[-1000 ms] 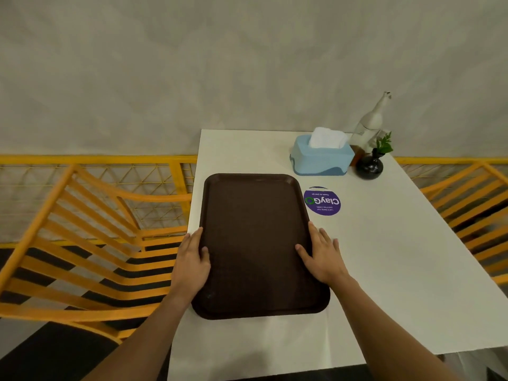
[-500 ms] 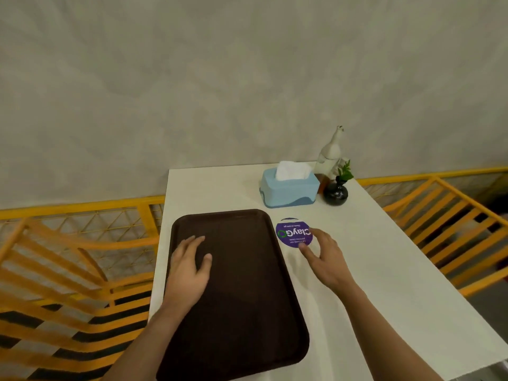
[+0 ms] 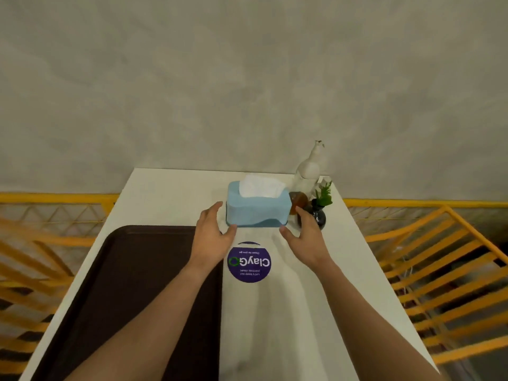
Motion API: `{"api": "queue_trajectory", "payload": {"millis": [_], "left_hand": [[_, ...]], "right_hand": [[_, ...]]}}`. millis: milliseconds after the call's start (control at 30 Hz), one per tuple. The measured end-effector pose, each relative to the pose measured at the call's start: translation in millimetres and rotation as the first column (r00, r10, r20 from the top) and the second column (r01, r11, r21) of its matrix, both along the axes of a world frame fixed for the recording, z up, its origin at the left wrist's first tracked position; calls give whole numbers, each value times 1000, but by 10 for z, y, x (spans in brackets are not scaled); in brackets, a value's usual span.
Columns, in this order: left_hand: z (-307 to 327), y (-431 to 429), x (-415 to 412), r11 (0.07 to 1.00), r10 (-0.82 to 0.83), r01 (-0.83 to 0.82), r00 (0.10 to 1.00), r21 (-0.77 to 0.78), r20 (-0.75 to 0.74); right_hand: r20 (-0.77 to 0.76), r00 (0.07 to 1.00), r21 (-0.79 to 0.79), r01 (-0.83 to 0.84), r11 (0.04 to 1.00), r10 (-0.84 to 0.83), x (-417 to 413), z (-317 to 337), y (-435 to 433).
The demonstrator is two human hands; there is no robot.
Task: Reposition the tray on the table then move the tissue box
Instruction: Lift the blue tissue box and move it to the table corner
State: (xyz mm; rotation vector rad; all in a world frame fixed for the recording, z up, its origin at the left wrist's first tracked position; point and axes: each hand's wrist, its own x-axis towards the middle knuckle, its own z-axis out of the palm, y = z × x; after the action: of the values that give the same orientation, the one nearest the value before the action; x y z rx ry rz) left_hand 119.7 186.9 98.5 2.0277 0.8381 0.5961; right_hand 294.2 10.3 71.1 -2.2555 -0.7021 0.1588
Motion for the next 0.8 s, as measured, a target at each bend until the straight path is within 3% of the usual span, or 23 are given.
{"api": "queue_trajectory", "payload": {"millis": [433, 667, 800], "left_hand": [[-281, 221, 811, 983, 105, -128, 981, -134, -164], [-361, 271, 961, 934, 94, -146, 981, -327, -170], [-375, 241, 973, 961, 96, -141, 977, -237, -193]], "right_hand": [[-194, 973, 91, -105, 990, 121, 492, -462, 361], [-233, 968, 140, -62, 988, 94, 554, -602, 431], [-175, 983, 97, -30, 995, 47, 540, -646, 458]]}}
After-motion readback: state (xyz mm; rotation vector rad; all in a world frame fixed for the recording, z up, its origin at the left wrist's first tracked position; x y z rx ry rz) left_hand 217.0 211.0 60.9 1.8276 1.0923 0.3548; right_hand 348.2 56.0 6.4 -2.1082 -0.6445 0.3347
